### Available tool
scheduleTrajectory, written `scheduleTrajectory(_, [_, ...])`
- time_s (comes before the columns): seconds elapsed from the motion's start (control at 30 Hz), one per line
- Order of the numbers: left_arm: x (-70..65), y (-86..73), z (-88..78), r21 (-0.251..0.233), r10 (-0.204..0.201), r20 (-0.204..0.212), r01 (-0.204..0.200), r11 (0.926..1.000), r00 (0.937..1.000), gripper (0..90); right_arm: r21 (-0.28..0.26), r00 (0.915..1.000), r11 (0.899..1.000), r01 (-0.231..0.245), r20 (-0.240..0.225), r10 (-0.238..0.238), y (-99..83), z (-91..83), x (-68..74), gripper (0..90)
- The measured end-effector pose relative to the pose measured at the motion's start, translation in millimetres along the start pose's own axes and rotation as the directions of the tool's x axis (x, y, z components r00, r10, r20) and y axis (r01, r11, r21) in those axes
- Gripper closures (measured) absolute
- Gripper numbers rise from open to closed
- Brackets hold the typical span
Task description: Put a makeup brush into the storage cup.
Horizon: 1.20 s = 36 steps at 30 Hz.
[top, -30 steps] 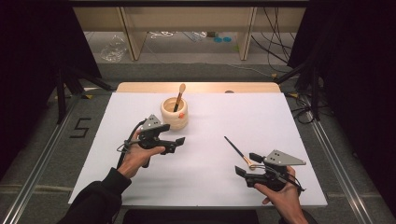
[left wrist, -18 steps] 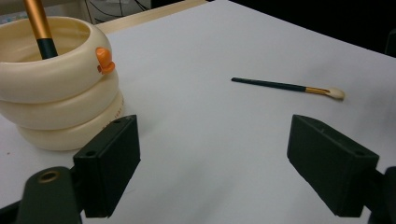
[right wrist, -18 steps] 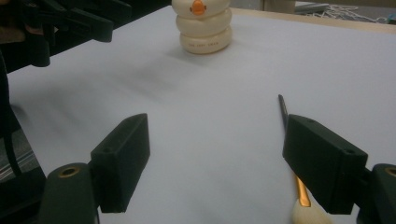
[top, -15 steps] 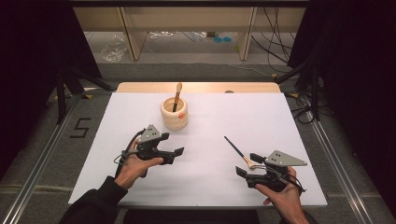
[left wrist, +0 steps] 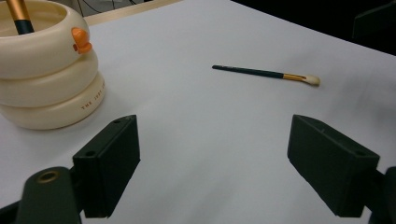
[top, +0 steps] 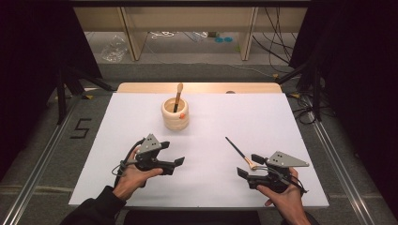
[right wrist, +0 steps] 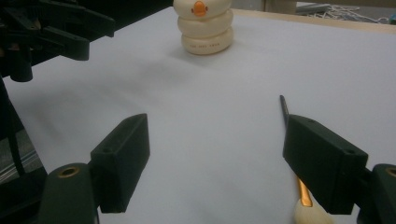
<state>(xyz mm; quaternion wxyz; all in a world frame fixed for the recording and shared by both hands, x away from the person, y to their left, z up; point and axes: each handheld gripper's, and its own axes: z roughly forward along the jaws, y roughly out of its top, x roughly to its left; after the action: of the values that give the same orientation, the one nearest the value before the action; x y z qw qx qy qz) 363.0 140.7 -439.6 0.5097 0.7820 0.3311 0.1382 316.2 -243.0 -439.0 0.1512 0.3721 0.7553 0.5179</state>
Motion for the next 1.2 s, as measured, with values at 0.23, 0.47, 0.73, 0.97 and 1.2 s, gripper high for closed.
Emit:
scheduleTrajectory(0.23, [-2.4, -4.8, -7.4, 0.001, 0.005, -0.015, -0.005, 1.0, 0.9999, 16.8, -0.001, 0.9999, 1.0, 0.01, 0.005, -0.01, 0.7, 0.3, -0.7, 23.0])
scheduleTrajectory(0.47, [-3.4, -6.7, -16.1, -0.009, 0.001, -0.013, -0.002, 1.0, 0.9999, 16.8, -0.004, 0.9999, 1.0, 0.01, 0.006, -0.01, 0.6, 0.4, -0.5, 22.8])
scheduleTrajectory(0.73, [-2.6, -10.3, -21.8, -0.003, 0.002, -0.018, -0.002, 1.0, 0.9998, 16.4, -0.008, 0.9999, 1.0, 0.006, 0.013, -0.006, 0.5, 1.2, -0.8, 19.3])
scheduleTrajectory(0.97, [-6.1, -14.1, -25.8, -0.004, -0.011, -0.014, 0.011, 0.9999, 0.9998, 16.4, -0.005, 1.0, 1.0, -0.003, 0.002, 0.003, 0.8, 1.4, 0.9, 17.0])
scheduleTrajectory(1.2, [-9.1, -18.0, -27.1, 0.01, -0.001, -0.016, 0.001, 1.0, 0.9999, 16.0, 0.0, 1.0, 1.0, 0.005, 0.008, -0.005, 1.2, 2.6, -0.8, 15.9])
